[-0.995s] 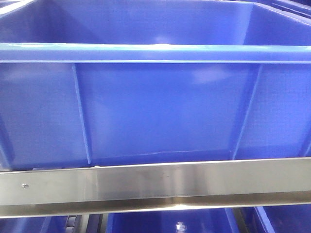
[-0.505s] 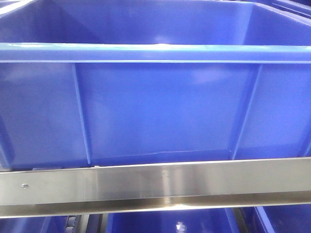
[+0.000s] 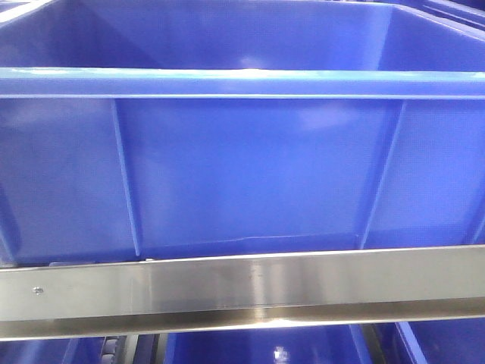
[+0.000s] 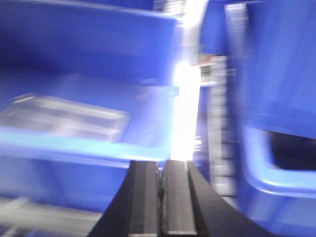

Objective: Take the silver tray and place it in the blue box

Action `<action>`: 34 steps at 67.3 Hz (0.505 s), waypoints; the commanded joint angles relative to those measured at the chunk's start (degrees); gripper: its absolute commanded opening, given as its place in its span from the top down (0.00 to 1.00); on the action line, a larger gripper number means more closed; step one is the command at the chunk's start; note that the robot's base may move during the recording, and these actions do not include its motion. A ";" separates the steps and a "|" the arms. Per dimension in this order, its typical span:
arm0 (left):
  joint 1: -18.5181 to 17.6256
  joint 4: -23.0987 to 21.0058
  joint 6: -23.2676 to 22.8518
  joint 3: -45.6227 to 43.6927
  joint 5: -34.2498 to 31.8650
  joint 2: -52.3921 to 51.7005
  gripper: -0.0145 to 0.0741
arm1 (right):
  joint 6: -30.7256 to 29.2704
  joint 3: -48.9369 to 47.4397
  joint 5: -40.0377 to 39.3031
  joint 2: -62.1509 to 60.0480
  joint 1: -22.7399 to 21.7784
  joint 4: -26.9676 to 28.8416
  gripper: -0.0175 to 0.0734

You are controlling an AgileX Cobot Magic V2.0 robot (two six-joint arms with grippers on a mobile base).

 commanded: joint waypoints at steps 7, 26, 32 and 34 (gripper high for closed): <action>0.08 -0.53 0.18 -0.10 -5.07 -0.96 0.95 | -11.40 7.23 -15.06 -2.82 -12.47 12.54 0.75; 0.08 -0.53 0.18 -0.10 -5.07 -0.96 0.95 | -12.78 22.45 -26.28 -10.29 -16.79 15.90 0.75; 0.08 -0.53 0.18 -0.10 -5.07 -0.96 0.95 | -12.78 24.59 -26.28 -12.31 -16.79 15.90 0.75; 0.08 -0.53 0.18 -0.10 -5.07 -0.96 0.95 | -12.78 24.53 -25.88 -12.23 -16.79 15.83 0.75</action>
